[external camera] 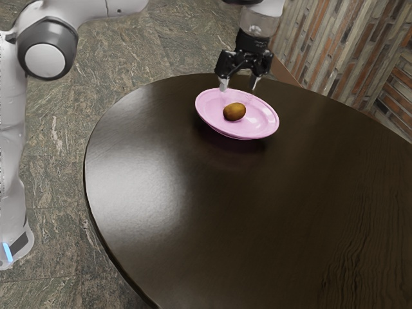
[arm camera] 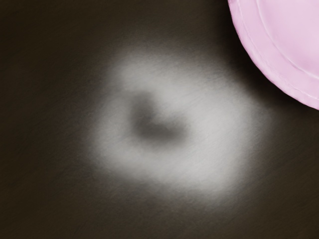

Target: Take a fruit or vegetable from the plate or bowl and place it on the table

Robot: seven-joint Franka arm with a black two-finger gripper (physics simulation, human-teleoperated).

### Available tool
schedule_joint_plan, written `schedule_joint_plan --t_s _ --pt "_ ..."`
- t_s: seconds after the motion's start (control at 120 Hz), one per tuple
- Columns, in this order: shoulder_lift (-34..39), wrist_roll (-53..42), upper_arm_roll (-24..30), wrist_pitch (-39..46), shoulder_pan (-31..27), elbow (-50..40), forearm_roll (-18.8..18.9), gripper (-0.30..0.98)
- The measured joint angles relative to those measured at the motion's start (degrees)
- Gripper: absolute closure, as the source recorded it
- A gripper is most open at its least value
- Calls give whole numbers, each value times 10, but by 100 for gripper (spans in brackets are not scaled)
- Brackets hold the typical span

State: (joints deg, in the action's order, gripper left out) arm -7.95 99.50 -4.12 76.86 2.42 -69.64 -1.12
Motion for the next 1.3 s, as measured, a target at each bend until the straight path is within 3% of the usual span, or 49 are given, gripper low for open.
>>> schedule_joint_plan --t_s 0.217,0.35,0.608,1.017,1.3 --pt "-97 -319 -12 111 -38 27 57 0" --pt "-161 -489 -32 208 -61 38 66 0" --pt "-191 -744 -45 324 -110 21 68 0" --pt "-227 -993 -42 400 -126 11 64 0" --pt "-210 -1088 -57 415 -132 -42 12 0"
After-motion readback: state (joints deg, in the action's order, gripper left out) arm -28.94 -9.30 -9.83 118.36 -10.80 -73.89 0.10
